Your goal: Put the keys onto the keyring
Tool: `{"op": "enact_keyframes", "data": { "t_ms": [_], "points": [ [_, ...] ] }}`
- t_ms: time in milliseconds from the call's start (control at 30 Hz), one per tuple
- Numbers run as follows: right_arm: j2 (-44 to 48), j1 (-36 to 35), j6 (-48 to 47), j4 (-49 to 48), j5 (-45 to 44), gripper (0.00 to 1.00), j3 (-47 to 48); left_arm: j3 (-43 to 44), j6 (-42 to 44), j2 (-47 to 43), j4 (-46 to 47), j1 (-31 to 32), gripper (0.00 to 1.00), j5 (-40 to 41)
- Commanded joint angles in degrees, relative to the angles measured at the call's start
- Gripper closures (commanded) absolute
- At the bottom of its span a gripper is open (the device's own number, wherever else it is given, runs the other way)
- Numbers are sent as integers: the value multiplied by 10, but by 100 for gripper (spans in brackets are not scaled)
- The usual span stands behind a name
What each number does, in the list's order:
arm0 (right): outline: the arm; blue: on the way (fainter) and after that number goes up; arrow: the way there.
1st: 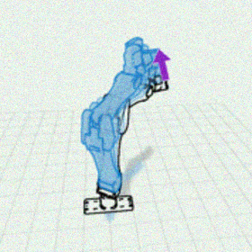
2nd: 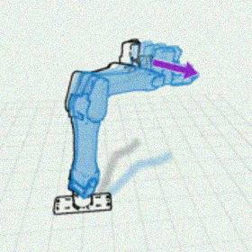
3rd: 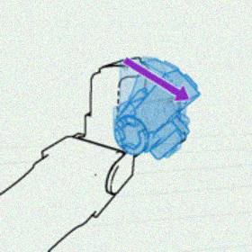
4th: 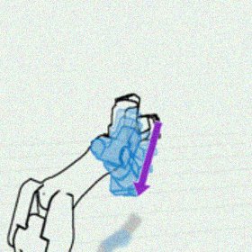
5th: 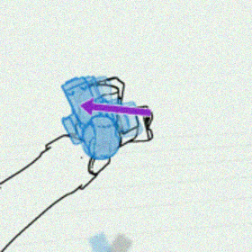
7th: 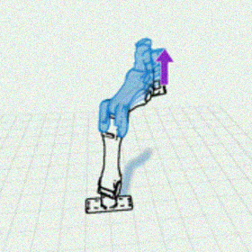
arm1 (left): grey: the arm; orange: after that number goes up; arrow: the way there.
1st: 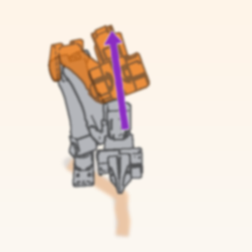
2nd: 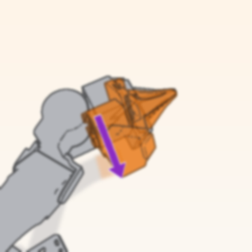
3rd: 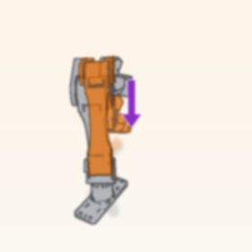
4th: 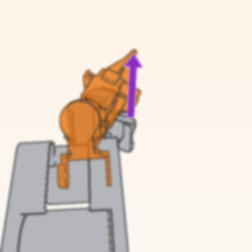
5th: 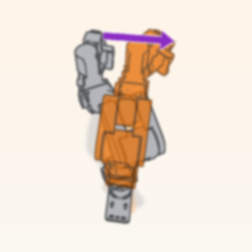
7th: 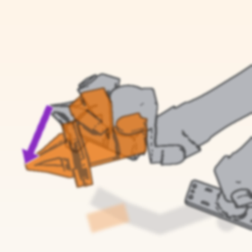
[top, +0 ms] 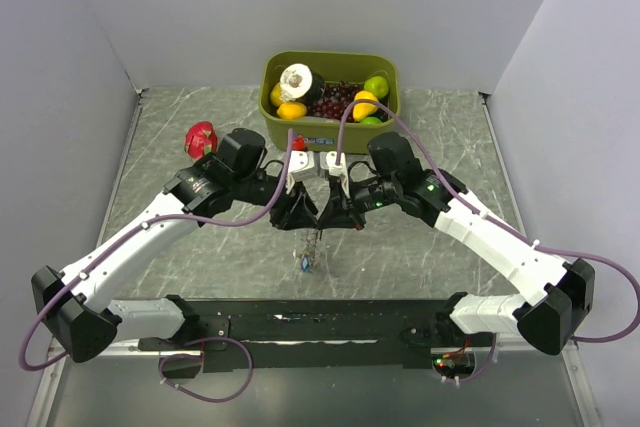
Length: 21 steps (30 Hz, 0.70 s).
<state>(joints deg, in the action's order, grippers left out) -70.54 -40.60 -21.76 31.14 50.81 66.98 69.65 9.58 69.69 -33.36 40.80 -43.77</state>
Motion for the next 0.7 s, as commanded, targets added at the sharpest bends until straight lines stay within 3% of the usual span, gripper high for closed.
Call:
{"op": "enact_keyframes", "data": {
  "t_ms": [0, 100, 167, 233, 533, 667],
  "points": [
    [27, 3, 8, -44, 18, 100, 0, 23, -1, 12, 7, 8, 58, -12],
    [29, 3, 7, -42, 16, 100, -1, 32, 8, 19, -5, 10, 74, -7],
    [30, 3, 6, -41, 15, 100, -1, 37, 12, 26, -13, 10, 91, -8],
    [33, 3, 7, -42, 12, 100, -3, 42, 17, 35, -26, 10, 99, -9],
    [51, 3, 17, -69, 7, 100, -16, 17, -9, 14, 18, 14, 99, -1],
    [55, 3, 27, -85, 3, 100, -23, -33, -59, -26, 121, 14, 99, 2]
  ]
}}
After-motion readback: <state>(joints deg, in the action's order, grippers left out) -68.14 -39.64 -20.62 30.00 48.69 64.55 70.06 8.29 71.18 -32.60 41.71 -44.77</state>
